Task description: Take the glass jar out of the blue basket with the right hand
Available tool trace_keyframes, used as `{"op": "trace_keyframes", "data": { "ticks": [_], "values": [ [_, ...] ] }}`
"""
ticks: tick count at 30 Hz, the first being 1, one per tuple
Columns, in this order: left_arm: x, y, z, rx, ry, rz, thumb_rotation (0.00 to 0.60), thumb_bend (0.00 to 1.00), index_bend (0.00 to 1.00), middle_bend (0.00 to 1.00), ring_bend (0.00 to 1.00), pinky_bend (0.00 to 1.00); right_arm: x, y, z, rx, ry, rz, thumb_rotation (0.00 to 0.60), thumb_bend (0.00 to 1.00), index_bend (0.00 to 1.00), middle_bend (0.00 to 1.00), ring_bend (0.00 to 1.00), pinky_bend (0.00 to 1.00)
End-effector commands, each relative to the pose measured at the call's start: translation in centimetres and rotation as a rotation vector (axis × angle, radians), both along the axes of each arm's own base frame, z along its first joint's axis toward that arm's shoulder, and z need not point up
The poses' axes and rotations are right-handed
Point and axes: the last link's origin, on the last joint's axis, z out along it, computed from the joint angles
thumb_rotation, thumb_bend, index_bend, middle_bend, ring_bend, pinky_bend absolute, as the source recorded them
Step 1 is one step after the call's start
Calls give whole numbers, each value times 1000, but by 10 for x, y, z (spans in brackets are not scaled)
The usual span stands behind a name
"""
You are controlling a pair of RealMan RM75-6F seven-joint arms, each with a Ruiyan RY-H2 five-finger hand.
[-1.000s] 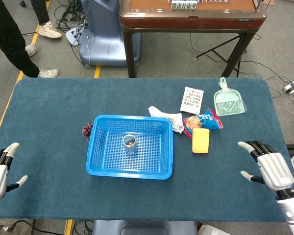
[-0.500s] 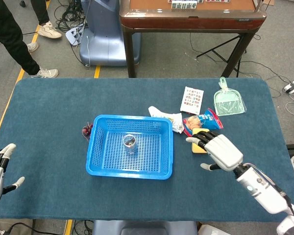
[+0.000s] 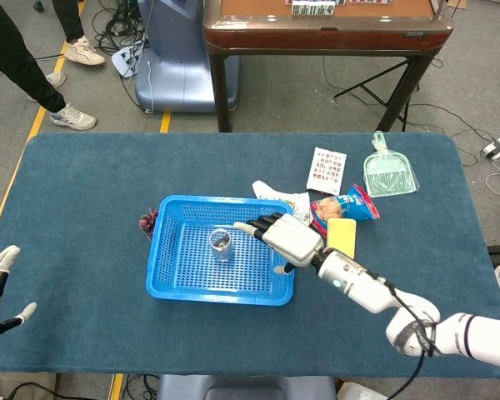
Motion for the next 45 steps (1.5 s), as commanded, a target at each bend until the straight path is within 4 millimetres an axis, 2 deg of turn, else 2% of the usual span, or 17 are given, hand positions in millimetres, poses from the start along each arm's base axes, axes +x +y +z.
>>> {"op": "trace_keyframes", "data": {
  "ticks": [1,3,7,16,23,30,36,39,42,45],
  "values": [
    [0,-1,1,4,0,2,600,150,122,143,153,183,13,-11,-21,15,29,7,600,49,14,119,150,281],
    [-1,-1,1,5,0,3,600,150,122,143,153,183,14,-13,-24,16,34,7,600,49,11,117,150,281],
    [-2,-4,2,5,4,10,600,149,122,143,153,183,27,-26,-52,22,50,0,600,49,12,118,149,281],
    [-5,-5,4,11,8,21,600,150,122,143,153,183,46,-43,-77,45,-33,-85,600,49,21,153,150,281],
    [-6,-5,5,12,8,24,600,149,122,143,153,182,55,-47,-91,103,-96,-148,600,49,62,187,150,282],
    [-9,-6,4,9,8,36,600,149,122,143,153,183,51,-45,-109,158,-117,-212,600,59,87,198,155,300],
    [-12,-7,4,12,6,42,600,149,123,143,153,183,45,-48,-119,168,-163,-280,600,157,196,266,218,399],
    [-13,-8,4,11,6,46,600,149,124,143,153,183,42,-51,-122,159,-175,-299,600,248,272,298,248,454],
    [-13,-8,3,10,5,45,600,149,125,143,153,183,43,-52,-123,151,-186,-298,600,329,361,341,282,519],
    [-14,-7,3,10,7,48,600,149,126,143,153,183,44,-52,-120,145,-204,-294,600,379,395,362,302,567]
  ]
}}
